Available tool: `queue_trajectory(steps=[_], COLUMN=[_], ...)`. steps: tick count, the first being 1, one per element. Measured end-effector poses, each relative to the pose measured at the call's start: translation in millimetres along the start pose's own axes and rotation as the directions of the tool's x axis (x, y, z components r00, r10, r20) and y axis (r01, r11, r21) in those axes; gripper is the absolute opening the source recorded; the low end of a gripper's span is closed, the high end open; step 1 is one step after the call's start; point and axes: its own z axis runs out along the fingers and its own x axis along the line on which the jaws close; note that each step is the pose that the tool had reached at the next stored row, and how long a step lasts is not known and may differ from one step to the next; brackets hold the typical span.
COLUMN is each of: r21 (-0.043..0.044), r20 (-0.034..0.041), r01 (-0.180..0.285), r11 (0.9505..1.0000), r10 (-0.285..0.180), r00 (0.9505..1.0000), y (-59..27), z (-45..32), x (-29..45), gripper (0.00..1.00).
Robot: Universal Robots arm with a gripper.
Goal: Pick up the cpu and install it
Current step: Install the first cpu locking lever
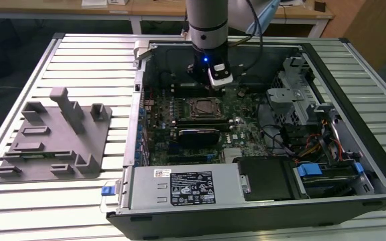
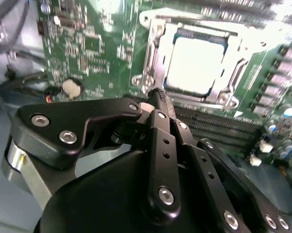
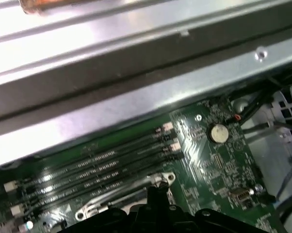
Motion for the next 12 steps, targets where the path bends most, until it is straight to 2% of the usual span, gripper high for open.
queue_trajectory(steps=[2, 3, 6, 7, 8, 9, 12], r21=[0.0335, 0.0529, 0.1068, 0.1238, 0.1369, 0.1442, 0.1454], r20=[0.0049, 0.0082, 0.0167, 0.0194, 0.0221, 0.0237, 0.0238], r01=[0.004, 0.006, 0.013, 0.015, 0.016, 0.017, 0.018], r11=[0.9994, 0.9986, 0.9942, 0.9922, 0.9904, 0.9894, 0.9892], r10=[-0.004, -0.007, -0.014, -0.017, -0.020, -0.021, -0.021], r00=[1.0000, 0.9999, 0.9998, 0.9997, 0.9996, 0.9995, 0.9995], y=[0.5, 0.8, 1.4, 1.6, 1.8, 1.8, 1.7], z=[0.1, 0.3, 0.6, 0.7, 0.8, 0.8, 0.8], x=[-1.3, -2.0, -3.6, -4.2, -4.5, -4.6, -4.6], gripper=[0.11, 0.11, 0.11, 0.11, 0.11, 0.11, 0.11])
